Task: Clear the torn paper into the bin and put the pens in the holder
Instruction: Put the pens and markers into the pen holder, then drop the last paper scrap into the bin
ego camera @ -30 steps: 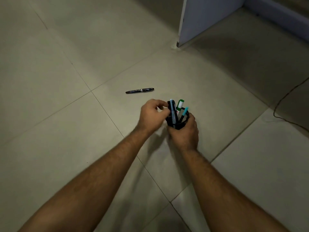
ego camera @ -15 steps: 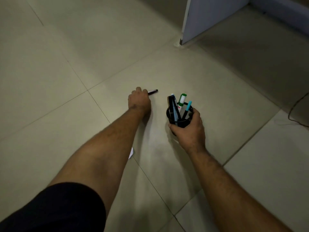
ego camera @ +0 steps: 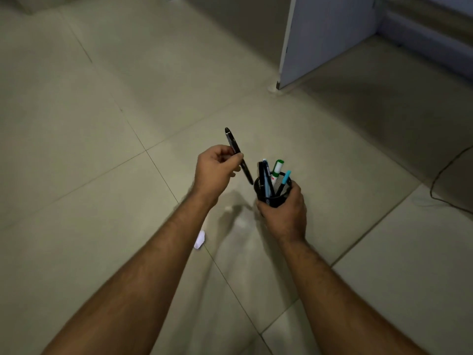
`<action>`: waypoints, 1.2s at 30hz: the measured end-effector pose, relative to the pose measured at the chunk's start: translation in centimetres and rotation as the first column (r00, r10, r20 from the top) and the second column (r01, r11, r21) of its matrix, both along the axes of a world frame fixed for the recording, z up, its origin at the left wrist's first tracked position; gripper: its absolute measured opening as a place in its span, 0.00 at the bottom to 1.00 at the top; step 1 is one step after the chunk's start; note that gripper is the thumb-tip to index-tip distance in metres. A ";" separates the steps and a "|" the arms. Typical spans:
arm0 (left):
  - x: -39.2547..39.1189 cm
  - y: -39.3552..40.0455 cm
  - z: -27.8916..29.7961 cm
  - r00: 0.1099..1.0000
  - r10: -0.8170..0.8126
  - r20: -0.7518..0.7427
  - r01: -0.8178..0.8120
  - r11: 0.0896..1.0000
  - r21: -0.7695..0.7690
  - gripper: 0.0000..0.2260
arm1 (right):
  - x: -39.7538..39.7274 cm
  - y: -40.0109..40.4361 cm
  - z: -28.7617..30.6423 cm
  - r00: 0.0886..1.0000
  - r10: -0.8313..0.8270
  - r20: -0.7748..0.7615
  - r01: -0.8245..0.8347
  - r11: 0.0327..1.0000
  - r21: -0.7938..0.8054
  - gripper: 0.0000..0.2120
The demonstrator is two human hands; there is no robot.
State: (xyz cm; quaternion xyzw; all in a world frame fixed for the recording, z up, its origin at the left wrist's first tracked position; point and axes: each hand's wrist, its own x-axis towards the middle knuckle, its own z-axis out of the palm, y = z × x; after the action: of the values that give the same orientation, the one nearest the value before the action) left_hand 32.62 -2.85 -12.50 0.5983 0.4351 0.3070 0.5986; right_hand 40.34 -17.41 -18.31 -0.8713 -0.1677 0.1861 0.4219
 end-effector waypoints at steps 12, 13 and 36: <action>-4.9 -4.1 -4.1 0.960 0.119 -0.255 -0.091 0.989 0.121 0.07 | -1.5 0.6 0.4 0.999 0.037 -0.032 -0.035 0.998 0.046 0.40; -6.4 -4.2 -5.0 0.912 0.157 -0.378 -0.091 0.978 0.186 0.08 | -1.8 0.7 0.4 0.999 0.041 -0.031 -0.039 0.998 0.057 0.41; -19.2 -2.3 8.4 0.701 0.627 -0.340 -0.713 0.597 -0.368 0.10 | -15.8 4.7 18.7 0.926 0.366 -0.087 -0.367 0.930 0.002 0.40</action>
State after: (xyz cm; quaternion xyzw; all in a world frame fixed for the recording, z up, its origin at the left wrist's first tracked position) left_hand 13.39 -5.15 -4.09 0.2489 0.7397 0.3398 0.5248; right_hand 24.56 -12.71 0.37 -0.8189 -0.3080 0.3001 0.3803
